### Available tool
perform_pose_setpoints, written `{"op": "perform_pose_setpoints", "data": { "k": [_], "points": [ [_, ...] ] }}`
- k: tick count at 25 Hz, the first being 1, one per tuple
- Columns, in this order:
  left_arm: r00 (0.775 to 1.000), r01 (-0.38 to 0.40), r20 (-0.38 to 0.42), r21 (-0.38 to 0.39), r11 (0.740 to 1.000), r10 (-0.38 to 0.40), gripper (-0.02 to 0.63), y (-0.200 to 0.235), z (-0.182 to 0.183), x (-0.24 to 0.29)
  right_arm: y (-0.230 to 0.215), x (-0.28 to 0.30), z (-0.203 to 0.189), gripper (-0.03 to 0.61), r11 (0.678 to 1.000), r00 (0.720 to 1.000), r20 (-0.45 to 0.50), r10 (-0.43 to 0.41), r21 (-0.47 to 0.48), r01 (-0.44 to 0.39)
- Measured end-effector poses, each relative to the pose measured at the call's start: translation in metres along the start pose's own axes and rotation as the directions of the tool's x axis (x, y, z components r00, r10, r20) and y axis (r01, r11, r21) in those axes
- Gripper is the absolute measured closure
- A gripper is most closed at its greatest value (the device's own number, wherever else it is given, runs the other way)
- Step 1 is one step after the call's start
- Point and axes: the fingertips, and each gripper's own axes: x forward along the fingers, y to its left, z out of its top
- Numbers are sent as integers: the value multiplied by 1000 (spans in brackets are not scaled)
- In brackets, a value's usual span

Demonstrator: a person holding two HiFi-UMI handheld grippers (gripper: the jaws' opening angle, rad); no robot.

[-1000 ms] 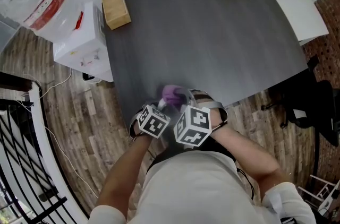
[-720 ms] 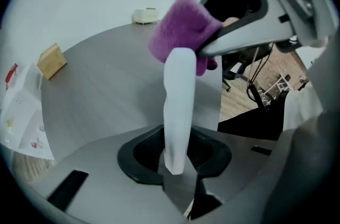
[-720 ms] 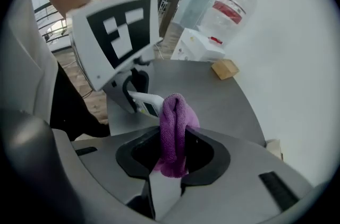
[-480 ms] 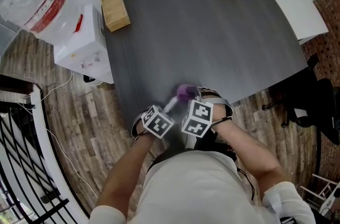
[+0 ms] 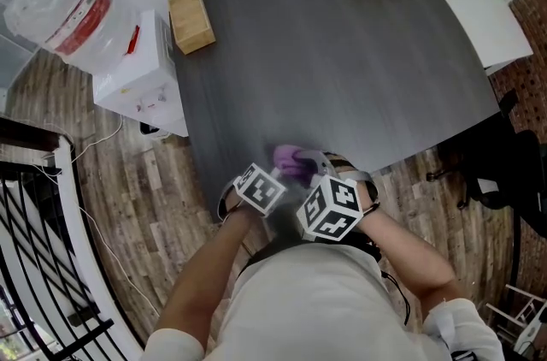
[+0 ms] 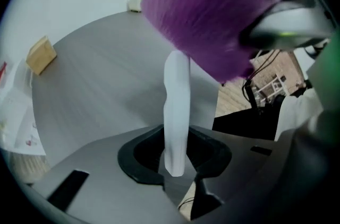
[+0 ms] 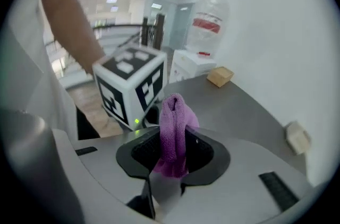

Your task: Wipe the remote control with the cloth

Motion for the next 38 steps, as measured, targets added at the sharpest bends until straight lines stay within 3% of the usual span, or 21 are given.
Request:
{"op": "perform_pose_setpoints", "data": {
  "k": [2, 4, 7, 8, 10, 12, 14, 16, 19, 23, 26, 32, 38],
  "points": [
    [996, 73, 61, -114, 991, -66, 508, 4, 2, -1, -6, -17, 16, 471, 978, 988, 146, 54, 194, -82],
    [972, 209, 167, -288, 935, -166, 508, 7, 4, -4, -30, -30, 11, 471, 953, 983, 185, -8, 298, -49],
    [926, 349, 309, -480, 805, -218, 508, 25, 5, -11, -68, -35, -35, 471, 923, 988, 100, -119, 378, 73],
    [922, 360, 325, -515, 778, -212, 508, 32, 3, -11, -77, -36, -54, 471, 908, 988, 67, -140, 407, 101],
    [929, 340, 326, -561, 755, -176, 508, 48, -5, -10, -91, -39, -92, 471, 875, 986, 4, -166, 462, 145],
    [938, 297, 326, -580, 758, -118, 496, 61, -10, -11, -100, -42, -124, 471, 845, 982, -48, -182, 503, 181],
    [940, 264, 333, -583, 769, -71, 439, 69, -12, -14, -104, -46, -149, 471, 819, 978, -83, -191, 536, 205],
    [940, 246, 338, -580, 776, -45, 437, 72, -13, -16, -106, -48, -163, 471, 802, 975, -103, -195, 556, 219],
    [944, 199, 330, -590, 783, 9, 437, 82, -20, -21, -105, -46, -169, 471, 793, 975, -109, -193, 567, 221],
    [940, 154, 331, -630, 762, 85, 437, 98, -35, -28, -102, -39, -168, 471, 799, 977, -106, -187, 561, 214],
    [937, 121, 328, -634, 763, 123, 437, 100, -45, -32, -98, -36, -169, 470, 797, 978, -108, -180, 566, 209],
    [940, 132, 326, -615, 778, 98, 437, 84, -49, -22, -90, -42, -174, 469, 768, 977, -111, -184, 604, 213],
    [936, 191, 348, -631, 752, 54, 437, 74, -38, -15, -89, -53, -173, 469, 706, 972, -82, -220, 675, 217]
  ]
}}
